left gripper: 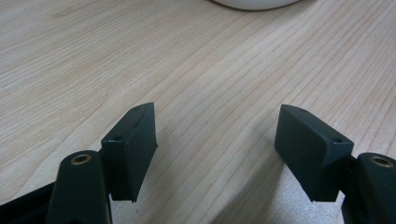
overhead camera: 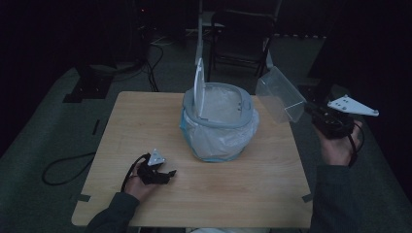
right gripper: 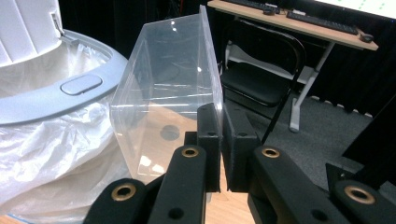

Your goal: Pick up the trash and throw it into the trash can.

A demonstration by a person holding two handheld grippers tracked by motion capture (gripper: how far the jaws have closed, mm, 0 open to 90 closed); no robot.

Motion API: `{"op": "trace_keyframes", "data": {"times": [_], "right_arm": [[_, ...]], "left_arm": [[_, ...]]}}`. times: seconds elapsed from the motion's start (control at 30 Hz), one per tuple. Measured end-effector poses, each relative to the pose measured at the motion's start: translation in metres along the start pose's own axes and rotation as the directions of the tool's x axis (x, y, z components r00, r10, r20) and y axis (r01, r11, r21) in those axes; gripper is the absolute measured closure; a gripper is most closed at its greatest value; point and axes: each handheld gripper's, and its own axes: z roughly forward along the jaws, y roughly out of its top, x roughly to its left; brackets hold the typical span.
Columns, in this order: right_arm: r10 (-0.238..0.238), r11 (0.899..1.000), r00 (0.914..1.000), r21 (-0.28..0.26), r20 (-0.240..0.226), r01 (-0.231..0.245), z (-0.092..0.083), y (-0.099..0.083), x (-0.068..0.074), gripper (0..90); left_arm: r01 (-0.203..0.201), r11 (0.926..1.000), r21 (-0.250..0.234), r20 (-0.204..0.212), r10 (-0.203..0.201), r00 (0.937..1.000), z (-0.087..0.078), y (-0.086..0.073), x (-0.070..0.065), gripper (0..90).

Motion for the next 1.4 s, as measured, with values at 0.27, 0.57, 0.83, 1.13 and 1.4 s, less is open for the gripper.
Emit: {"op": "trace_keyframes", "data": {"times": [0.27,0.57,0.83,1.13,1.4], "right_arm": [[-0.010,1.000,0.9999,-0.021,-0.014,0.010,-0.004,0.011,0.001,86.7],[-0.034,0.999,0.9990,-0.037,-0.029,0.033,-0.008,0.023,0.005,86.7],[-0.058,0.997,0.9969,-0.045,-0.053,0.056,-0.008,0.031,0.010,86.7],[-0.093,0.995,0.9927,-0.055,-0.077,0.088,-0.007,0.039,0.016,86.7],[-0.118,0.991,0.9873,-0.070,-0.106,0.111,-0.008,0.044,0.022,86.7]], "left_arm": [[-0.003,1.0000,0.002,0.000,0.003,1.0000,0.000,0.000,0.000,30.7],[-0.003,1.0000,0.002,0.000,0.003,1.0000,0.000,0.000,0.000,30.7],[-0.003,1.0000,0.002,0.000,0.003,1.0000,0.000,0.000,0.000,30.7],[-0.003,1.0000,0.002,0.000,0.003,1.0000,0.000,0.000,0.000,30.7],[-0.003,1.0000,0.002,0.000,0.003,1.0000,0.000,0.000,0.000,30.6]]}}
